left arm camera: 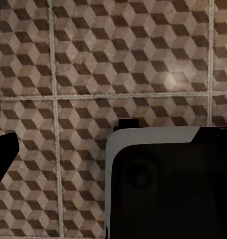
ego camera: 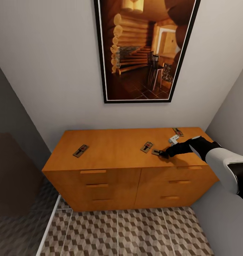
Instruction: Take the four mousetraps from the cabinet in the bathroom and place them on the bathroom floor. Make sure all four end up on the same floor surface, and ensure that at least two of them are either under or directly next to the same bathroom sink.
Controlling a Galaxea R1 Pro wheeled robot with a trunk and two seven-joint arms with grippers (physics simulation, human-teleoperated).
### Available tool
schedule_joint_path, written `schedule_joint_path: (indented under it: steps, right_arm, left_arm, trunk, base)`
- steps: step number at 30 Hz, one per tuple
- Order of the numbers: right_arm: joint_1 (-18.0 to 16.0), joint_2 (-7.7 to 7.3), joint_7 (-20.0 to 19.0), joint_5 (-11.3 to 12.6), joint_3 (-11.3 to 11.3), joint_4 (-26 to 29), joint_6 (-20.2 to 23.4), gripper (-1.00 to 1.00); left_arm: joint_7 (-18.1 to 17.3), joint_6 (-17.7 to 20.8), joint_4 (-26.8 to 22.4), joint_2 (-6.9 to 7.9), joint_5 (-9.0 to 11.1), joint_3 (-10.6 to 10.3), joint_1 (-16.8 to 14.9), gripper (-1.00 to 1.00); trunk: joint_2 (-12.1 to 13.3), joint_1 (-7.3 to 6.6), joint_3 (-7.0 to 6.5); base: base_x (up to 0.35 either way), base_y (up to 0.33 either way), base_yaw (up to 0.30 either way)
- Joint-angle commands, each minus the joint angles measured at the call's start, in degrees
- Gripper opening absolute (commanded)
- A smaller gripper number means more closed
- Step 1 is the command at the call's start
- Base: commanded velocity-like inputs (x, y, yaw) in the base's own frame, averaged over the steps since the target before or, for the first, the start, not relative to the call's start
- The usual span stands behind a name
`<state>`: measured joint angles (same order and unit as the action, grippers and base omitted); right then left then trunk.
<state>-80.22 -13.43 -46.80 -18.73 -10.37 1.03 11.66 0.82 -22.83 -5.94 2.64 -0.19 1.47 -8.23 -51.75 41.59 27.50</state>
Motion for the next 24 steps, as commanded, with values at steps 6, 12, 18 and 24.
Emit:
schedule_joint_path:
  steps: [6, 12, 18, 24]
  right_arm:
    - [0.0, -0.02, -0.2, 0.4, -0.4, 0.1, 0.5, 1.00]
    - [0.0, -0.02, -0.2, 0.4, -0.4, 0.1, 0.5, 1.00]
    - [0.0, -0.02, -0.2, 0.4, -0.4, 0.1, 0.5, 1.00]
    - [0.0, -0.02, -0.2, 0.4, -0.4, 0.1, 0.5, 1.00]
  left_arm:
    - [0.1, -0.2, 0.0, -0.01, 0.0, 0.1, 0.0, 1.00]
    - [0.1, -0.2, 0.0, -0.01, 0.0, 0.1, 0.0, 1.00]
    - [0.1, -0.2, 0.0, -0.01, 0.0, 0.1, 0.0, 1.00]
    - [0.1, -0.2, 0.0, -0.01, 0.0, 0.1, 0.0, 1.00]
  trunk:
    - [0.0, 0.00, 0.12]
    - [0.0, 0.00, 0.13]
    - [0.0, 0.00, 0.14]
    - [0.0, 0.00, 0.14]
  base:
    - [0.000, 0.000, 0.000]
    - [0.000, 0.000, 0.000]
    - [0.000, 0.000, 0.000]
    - [0.000, 0.000, 0.000]
